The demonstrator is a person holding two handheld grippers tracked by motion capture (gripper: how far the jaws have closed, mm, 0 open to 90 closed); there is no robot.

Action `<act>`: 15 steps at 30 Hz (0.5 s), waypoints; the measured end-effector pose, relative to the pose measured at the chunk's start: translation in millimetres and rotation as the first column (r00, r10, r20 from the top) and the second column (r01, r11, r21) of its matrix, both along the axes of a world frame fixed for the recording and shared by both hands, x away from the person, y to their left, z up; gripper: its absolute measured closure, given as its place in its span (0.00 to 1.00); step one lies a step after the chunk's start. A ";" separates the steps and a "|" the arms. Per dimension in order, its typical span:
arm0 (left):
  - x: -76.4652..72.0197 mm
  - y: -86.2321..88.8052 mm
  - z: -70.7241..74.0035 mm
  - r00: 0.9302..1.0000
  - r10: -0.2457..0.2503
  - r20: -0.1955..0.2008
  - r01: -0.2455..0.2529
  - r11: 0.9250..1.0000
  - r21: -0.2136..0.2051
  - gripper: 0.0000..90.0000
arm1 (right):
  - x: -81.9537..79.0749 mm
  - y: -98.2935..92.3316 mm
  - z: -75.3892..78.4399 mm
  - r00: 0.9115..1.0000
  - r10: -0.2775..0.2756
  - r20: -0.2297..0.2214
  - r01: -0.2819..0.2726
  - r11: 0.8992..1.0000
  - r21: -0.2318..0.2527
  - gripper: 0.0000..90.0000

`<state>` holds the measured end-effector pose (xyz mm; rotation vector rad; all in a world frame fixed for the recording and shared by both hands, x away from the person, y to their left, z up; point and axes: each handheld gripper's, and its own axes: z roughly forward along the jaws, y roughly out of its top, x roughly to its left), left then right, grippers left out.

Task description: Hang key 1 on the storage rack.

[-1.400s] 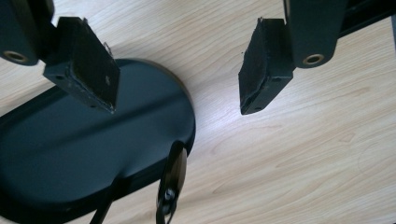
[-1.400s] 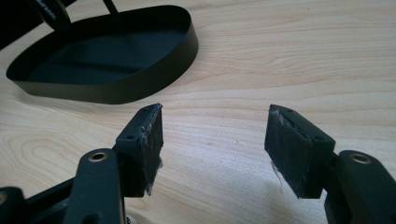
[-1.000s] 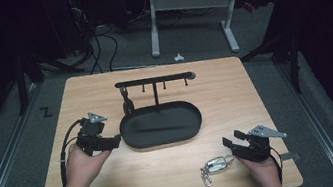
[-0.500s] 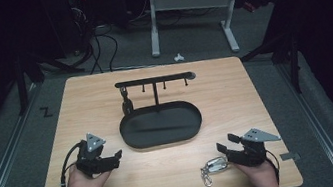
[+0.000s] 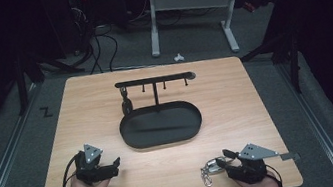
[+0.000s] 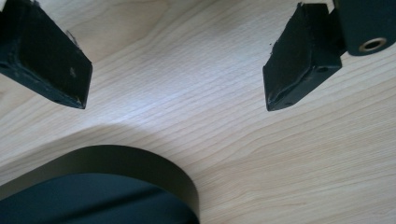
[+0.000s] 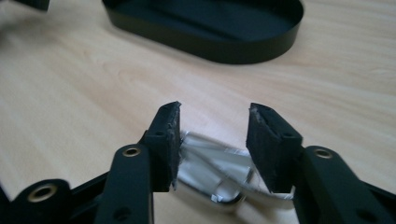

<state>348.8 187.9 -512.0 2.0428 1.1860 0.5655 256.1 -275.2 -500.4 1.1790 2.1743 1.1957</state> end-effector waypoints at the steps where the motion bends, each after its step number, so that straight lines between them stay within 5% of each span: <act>1: 1.0 1.5 -1.0 1.000 -0.005 -0.010 0.005 1.000 -0.005 0.10 | -2.3 1.6 -0.9 1.000 0.014 -0.006 -0.014 1.000 -0.011 0.67; 7: 3.4 -0.1 1.3 1.000 -0.018 -0.013 0.017 0.997 -0.070 0.10 | -10.6 18.9 -9.6 0.989 0.121 -0.088 -0.129 0.988 -0.088 0.79; 15: 4.3 0.1 -2.5 0.999 -0.027 -0.021 0.025 0.998 -0.065 0.10 | -10.2 31.6 -21.6 0.970 0.178 -0.168 -0.201 0.971 -0.128 0.82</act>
